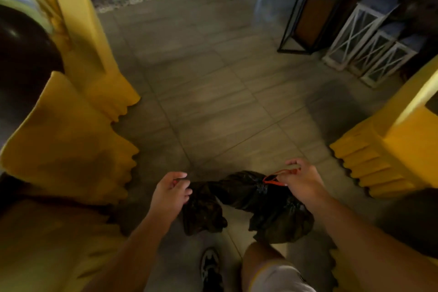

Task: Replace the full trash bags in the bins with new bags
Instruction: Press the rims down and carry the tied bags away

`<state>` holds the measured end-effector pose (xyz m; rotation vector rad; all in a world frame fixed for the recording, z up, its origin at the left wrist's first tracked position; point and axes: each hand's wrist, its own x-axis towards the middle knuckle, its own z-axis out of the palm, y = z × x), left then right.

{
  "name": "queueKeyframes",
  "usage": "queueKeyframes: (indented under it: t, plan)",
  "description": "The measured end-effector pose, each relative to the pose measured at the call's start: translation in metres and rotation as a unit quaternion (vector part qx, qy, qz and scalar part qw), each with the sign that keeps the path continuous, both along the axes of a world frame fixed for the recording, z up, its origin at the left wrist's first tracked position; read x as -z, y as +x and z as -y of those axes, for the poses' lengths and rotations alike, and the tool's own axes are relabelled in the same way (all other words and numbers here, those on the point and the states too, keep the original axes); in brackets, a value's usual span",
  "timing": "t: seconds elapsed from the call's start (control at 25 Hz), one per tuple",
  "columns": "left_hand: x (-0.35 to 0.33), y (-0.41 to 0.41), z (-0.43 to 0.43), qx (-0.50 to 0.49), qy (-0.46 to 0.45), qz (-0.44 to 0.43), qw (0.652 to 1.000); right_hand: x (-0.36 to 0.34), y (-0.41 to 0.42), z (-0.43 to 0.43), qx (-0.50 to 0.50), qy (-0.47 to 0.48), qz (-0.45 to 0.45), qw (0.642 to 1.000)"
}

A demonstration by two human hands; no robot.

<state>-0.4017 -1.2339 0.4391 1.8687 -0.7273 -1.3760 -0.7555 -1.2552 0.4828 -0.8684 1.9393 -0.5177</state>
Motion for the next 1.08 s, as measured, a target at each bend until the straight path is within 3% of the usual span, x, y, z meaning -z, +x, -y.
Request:
queueKeyframes:
  t: [0.12, 0.24, 0.36, 0.56, 0.76, 1.08]
  plan:
    - [-0.001, -0.008, 0.076, 0.05, -0.019, 0.05, 0.997, 0.0, -0.015, 0.066, -0.014, -0.015, -0.041, 0.999]
    - [0.003, -0.021, 0.157, 0.113, -0.025, 0.154, 0.981, 0.007, -0.036, 0.139, -0.071, -0.02, -0.118, 0.99]
    - [0.001, -0.034, 0.237, 0.098, -0.023, 0.208, 0.973, 0.009, -0.05, 0.211, -0.118, -0.014, -0.157, 0.98]
    - [-0.016, -0.054, 0.373, 0.066, 0.004, 0.211, 0.975, 0.002, -0.071, 0.336, -0.131, -0.004, -0.182, 0.975]
    - [-0.032, -0.063, 0.498, 0.102, -0.015, 0.203, 0.974, 0.001, -0.093, 0.466, -0.101, 0.002, -0.124, 0.987]
    - [-0.008, -0.044, 0.709, 0.091, -0.026, 0.166, 0.982, 0.009, -0.084, 0.687, -0.075, -0.016, -0.171, 0.982]
